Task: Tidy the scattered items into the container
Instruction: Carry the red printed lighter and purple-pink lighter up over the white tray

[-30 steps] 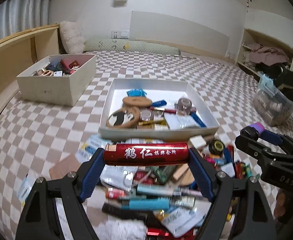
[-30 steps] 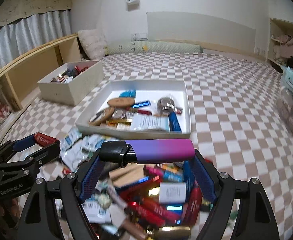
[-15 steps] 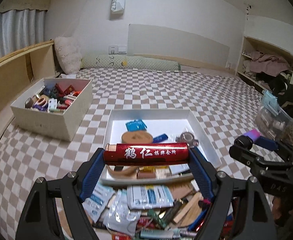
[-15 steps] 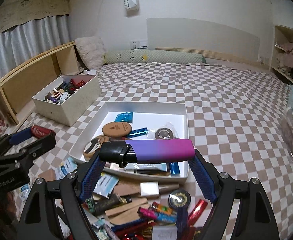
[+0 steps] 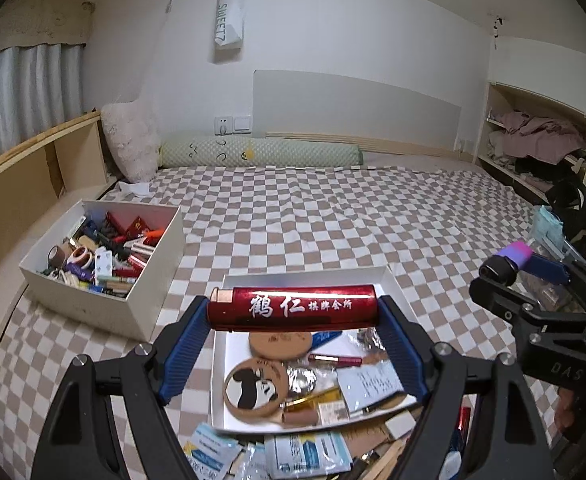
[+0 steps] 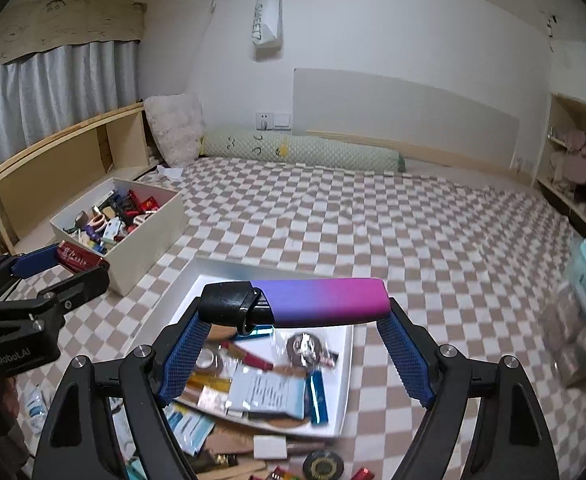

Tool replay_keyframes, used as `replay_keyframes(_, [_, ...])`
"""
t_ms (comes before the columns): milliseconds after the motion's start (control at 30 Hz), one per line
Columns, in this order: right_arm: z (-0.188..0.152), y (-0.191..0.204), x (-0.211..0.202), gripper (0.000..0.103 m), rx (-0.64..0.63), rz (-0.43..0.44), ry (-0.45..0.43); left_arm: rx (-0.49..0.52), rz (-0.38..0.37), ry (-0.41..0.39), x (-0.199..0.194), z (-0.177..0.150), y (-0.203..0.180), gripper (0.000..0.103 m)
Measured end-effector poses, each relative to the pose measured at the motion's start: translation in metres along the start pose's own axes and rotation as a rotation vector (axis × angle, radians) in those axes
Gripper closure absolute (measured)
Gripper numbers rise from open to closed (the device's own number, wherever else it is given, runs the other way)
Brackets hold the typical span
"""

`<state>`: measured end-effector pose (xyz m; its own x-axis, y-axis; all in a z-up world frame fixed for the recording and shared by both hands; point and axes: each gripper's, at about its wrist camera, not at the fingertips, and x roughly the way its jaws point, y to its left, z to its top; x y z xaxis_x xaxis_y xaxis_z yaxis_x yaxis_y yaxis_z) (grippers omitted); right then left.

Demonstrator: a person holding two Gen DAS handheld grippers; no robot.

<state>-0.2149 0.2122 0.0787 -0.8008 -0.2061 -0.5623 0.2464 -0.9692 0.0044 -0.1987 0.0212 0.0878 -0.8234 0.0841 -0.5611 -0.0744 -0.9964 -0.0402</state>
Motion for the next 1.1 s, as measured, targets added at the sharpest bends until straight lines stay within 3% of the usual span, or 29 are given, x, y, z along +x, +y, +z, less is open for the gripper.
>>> replay_keyframes(167, [0.018, 0.001, 0.017, 0.019, 0.034, 0.047, 0.03, -0.003, -0.025, 0.022, 0.015, 0.016, 0.002, 0.02])
replay_keyframes(367, [0.022, 0.001, 0.043, 0.019, 0.069, 0.06, 0.085, 0.003, 0.006, 0.049, 0.039, 0.024, 0.008, 0.02])
replay_keyframes(700, [0.002, -0.016, 0.12, 0.019, 0.127, 0.036, 0.226, 0.007, 0.027, 0.15, 0.088, -0.003, 0.016, 0.02])
replay_keyframes(1100, [-0.005, -0.017, 0.207, 0.019, 0.16, -0.029, 0.355, 0.001, 0.02, 0.188, 0.122, -0.02, 0.02, 0.02])
